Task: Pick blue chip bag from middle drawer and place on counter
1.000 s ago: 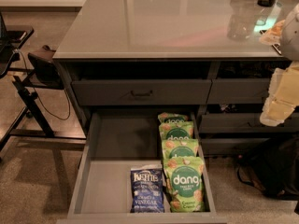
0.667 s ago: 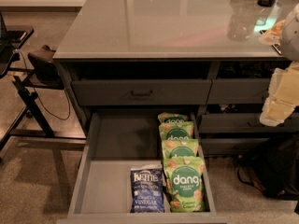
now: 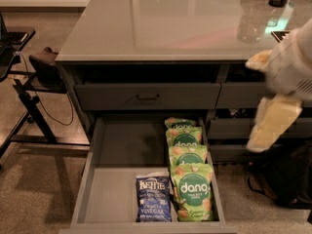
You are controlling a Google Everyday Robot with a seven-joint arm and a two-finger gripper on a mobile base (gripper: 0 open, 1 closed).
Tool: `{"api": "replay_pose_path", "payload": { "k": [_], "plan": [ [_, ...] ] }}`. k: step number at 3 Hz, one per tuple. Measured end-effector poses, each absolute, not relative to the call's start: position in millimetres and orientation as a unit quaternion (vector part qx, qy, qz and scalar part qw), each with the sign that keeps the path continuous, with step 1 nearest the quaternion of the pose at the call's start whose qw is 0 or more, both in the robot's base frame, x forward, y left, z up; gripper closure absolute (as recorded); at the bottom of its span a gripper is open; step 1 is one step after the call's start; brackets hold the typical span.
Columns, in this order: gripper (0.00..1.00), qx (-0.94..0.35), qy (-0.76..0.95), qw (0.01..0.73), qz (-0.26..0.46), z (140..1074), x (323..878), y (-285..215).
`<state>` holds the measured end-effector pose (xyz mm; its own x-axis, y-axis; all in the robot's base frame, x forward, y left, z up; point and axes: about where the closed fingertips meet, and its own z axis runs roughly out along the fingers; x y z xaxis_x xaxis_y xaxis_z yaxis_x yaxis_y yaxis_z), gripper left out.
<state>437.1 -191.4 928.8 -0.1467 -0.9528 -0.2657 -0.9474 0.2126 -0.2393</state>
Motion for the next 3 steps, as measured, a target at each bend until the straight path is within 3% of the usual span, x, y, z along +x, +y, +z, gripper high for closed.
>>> {"api": "replay_pose_path", "payload": {
  "k": [3],
  "plan": [
    [0.00, -0.632, 0.693, 0.261, 0.227, 686, 409, -58]
  ]
}}
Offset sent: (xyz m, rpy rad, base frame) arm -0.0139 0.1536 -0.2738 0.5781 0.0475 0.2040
